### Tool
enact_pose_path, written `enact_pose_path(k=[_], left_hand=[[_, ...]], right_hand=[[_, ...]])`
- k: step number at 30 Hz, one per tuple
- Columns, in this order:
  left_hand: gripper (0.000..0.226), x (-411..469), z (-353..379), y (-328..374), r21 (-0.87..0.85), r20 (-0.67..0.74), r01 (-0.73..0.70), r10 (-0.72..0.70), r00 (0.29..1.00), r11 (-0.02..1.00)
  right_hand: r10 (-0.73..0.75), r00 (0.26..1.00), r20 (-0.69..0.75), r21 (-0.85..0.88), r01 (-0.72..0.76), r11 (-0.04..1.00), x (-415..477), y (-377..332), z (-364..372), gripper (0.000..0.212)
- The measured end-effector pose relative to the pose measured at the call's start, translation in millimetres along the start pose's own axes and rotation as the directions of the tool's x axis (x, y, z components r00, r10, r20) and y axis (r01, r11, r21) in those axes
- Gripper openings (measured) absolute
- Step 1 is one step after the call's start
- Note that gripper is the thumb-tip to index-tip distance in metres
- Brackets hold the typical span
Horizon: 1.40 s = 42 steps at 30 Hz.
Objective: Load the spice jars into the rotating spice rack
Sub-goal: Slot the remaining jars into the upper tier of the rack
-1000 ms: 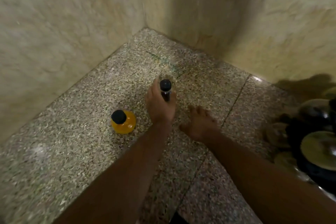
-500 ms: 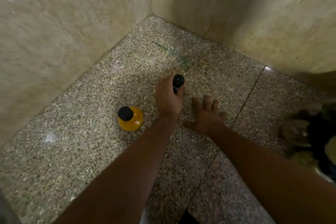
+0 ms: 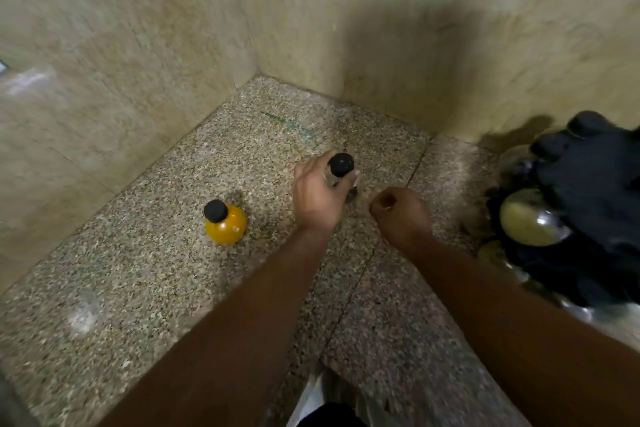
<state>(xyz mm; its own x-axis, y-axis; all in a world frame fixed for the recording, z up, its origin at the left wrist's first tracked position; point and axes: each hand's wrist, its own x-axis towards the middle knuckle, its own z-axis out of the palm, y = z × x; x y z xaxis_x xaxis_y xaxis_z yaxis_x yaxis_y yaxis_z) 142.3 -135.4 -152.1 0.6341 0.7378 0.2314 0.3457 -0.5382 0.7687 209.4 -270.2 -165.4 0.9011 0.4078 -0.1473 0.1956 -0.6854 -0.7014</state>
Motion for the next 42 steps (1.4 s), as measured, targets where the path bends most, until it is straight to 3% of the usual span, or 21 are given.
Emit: enact_pose_path(k=[3, 9, 15, 21, 27, 38, 42], left_hand=[[0.057, -33.2, 4.6, 25.5, -0.016, 0.037, -0.033, 0.034, 0.999, 0.999], [0.057, -97.9, 25.1, 69.7, -0.032, 0.169, -0.142, 0.145, 0.975, 0.989], [0.054, -158.2, 47.7, 124.7, -0.138, 0.229, -0.278, 0.304, 0.925, 0.951], [0.056, -181.5, 68.3, 162.4, -0.205, 0.29, -0.349, 0.397, 0.871, 0.915], [0.054, -179.7, 83.7, 190.3, -0.221, 0.342, -0.413, 0.466, 0.816, 0.884], [0.051, -166.1, 111.5, 216.2, -0.134, 0.378, -0.545, 0.551, 0.744, 0.827], [0.05, -168.5, 117.2, 217.7, -0.05, 0.324, -0.55, 0.534, 0.781, 0.834]], right_hand=[[0.056, 0.995, -0.082, 0.099, -0.047, 0.994, -32.5, 17.2, -30.4, 0.029], [0.224, 0.953, -0.203, 0.299, -0.158, 0.941, -90.8, 61.1, -79.1, 0.031], [0.327, 0.907, -0.266, 0.596, -0.113, 0.795, -139.9, 108.2, -128.5, 0.034], [0.446, 0.857, -0.258, 0.817, -0.053, 0.574, -155.1, 132.3, -174.1, 0.026], [0.499, 0.837, -0.226, 0.897, -0.02, 0.441, -141.7, 140.5, -207.1, 0.023], [0.499, 0.844, -0.199, 0.881, -0.069, 0.467, -121.9, 144.3, -225.3, 0.022], [0.473, 0.864, -0.174, 0.894, -0.063, 0.444, -122.8, 144.1, -223.9, 0.025]])
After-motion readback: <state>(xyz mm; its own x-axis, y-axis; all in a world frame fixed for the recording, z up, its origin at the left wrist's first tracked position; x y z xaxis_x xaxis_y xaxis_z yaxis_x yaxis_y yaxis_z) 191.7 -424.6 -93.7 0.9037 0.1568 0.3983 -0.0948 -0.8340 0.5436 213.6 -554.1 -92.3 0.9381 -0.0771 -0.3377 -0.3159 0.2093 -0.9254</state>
